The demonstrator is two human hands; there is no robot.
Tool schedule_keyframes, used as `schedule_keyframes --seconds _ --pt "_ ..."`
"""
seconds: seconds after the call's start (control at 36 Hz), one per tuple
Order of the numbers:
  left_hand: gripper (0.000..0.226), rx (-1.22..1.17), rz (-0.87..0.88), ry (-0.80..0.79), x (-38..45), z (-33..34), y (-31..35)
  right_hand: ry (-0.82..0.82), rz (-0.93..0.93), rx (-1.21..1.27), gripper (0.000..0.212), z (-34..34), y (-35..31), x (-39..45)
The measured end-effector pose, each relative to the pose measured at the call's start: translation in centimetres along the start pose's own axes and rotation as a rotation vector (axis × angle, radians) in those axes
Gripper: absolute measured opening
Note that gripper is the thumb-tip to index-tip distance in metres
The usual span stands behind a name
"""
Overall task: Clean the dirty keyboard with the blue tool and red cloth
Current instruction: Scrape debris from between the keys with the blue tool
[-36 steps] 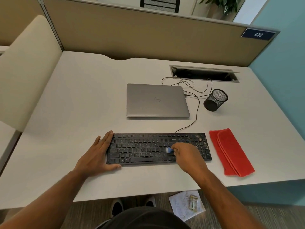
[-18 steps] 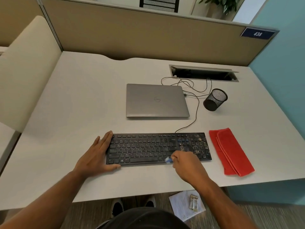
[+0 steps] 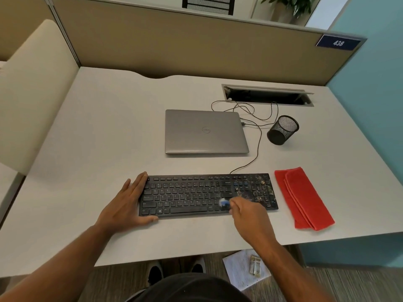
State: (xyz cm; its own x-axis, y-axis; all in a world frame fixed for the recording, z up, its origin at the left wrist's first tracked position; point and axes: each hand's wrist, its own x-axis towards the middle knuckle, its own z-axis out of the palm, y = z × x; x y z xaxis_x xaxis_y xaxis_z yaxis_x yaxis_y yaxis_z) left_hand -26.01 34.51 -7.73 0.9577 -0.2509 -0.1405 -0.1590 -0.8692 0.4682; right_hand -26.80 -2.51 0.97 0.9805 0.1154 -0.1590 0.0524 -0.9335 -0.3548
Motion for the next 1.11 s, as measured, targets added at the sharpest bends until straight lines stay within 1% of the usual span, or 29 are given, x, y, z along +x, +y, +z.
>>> schedule_keyframes --seconds 0.08,0.14,0.22,0.28,0.33,0.39,0.47,0.53,0.58,0.75,0.81,0.86,1.0,1.06,1.11 --pt "0.136 0.005 0.002 -0.005 0.1 0.2 -0.3 -0.024 -0.088 0.0 0.021 1.6 -0.8 -1.4" --pt "0.136 0.008 0.003 0.004 0.0 0.2 -0.2 0.009 -0.074 -0.023 0.023 2.3 -0.2 -1.8" --pt "0.136 0.01 0.003 0.013 0.1 0.1 -0.1 0.103 0.037 -0.058 0.025 2.1 1.0 -2.1" --pt "0.136 0.012 0.002 0.01 0.1 0.2 -0.1 0.186 0.096 -0.068 0.023 1.7 1.3 -2.3" --pt "0.137 0.011 0.004 0.007 0.2 0.2 -0.2 0.268 0.099 -0.029 0.02 1.4 1.2 -2.6" --pt "0.137 0.014 0.016 0.014 0.1 0.2 -0.2 0.304 0.025 0.005 0.017 1.6 0.5 -2.8" --pt "0.136 0.012 0.029 0.021 0.0 0.1 -0.1 0.245 -0.15 0.006 0.018 3.1 -0.8 -3.2" --pt "0.137 0.012 0.024 0.014 0.0 0.1 0.0 0.208 -0.191 -0.012 0.021 4.1 -0.9 -3.4" --pt "0.137 0.011 0.018 0.014 0.0 0.1 -0.1 0.207 -0.155 -0.012 0.019 4.3 -0.3 -3.5" --pt "0.137 -0.008 0.022 0.027 0.0 0.2 -0.1 0.25 0.083 -0.039 0.017 2.5 3.4 -3.6" --pt "0.137 -0.007 0.024 0.02 0.0 0.2 -0.3 0.272 0.134 -0.033 0.016 2.0 3.7 -3.7" --pt "0.136 0.004 0.031 0.018 0.0 0.2 -0.3 0.274 0.104 0.003 0.016 1.9 2.9 -3.7" --pt "0.137 0.004 0.023 0.016 0.0 0.0 0.0 0.209 -0.101 0.054 0.019 3.3 0.0 -3.5" --pt "0.137 0.003 0.017 0.013 0.0 0.1 -0.1 0.196 -0.088 0.027 0.019 3.5 0.1 -3.3" --pt "0.138 -0.002 0.006 0.007 0.1 0.2 -0.2 0.183 -0.009 0.006 0.018 3.1 1.0 -3.2"
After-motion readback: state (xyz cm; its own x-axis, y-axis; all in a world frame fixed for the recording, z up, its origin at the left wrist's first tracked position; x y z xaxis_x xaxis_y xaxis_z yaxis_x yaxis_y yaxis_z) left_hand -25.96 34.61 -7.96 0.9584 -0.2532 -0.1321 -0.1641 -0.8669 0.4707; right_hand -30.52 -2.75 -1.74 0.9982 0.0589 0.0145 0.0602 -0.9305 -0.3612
